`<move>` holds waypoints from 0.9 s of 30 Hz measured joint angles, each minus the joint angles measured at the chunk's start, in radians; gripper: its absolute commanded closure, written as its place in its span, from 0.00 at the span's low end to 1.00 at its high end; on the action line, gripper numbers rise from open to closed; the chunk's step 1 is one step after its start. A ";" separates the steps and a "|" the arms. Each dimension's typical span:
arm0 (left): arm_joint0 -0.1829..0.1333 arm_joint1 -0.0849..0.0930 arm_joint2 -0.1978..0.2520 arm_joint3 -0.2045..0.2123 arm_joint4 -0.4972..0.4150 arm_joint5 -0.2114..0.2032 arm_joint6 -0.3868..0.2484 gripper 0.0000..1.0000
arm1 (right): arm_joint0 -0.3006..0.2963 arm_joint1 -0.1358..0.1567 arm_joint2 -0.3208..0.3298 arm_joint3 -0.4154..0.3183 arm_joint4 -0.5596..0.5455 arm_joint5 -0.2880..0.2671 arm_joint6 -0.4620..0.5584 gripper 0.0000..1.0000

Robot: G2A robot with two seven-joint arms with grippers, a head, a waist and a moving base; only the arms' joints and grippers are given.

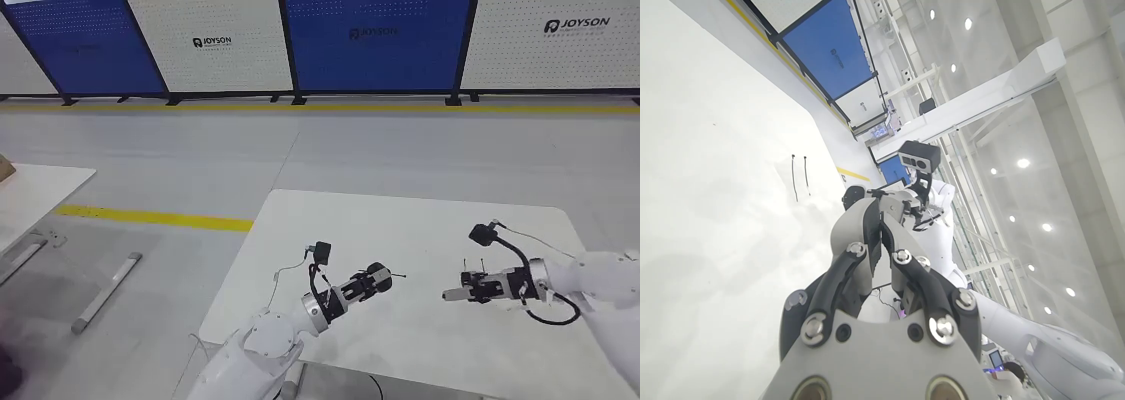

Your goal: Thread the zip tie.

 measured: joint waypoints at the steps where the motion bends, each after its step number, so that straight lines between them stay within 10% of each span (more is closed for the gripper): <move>1: 0.000 0.000 0.000 0.000 0.000 0.000 0.000 1.00 | 0.023 -0.011 -0.026 0.034 0.018 0.000 0.000 0.00; 6: 0.000 0.000 0.000 0.000 0.000 0.000 0.000 1.00 | 0.101 -0.051 -0.126 0.113 0.058 0.000 0.000 0.00; 19: 0.000 0.000 0.000 0.000 0.000 0.000 0.000 1.00 | 0.087 -0.052 -0.132 0.076 0.075 0.000 -0.004 0.00; 27: 0.000 0.000 0.000 0.000 0.000 0.000 0.000 1.00 | -0.103 -0.013 0.094 -0.111 0.221 0.000 0.000 0.00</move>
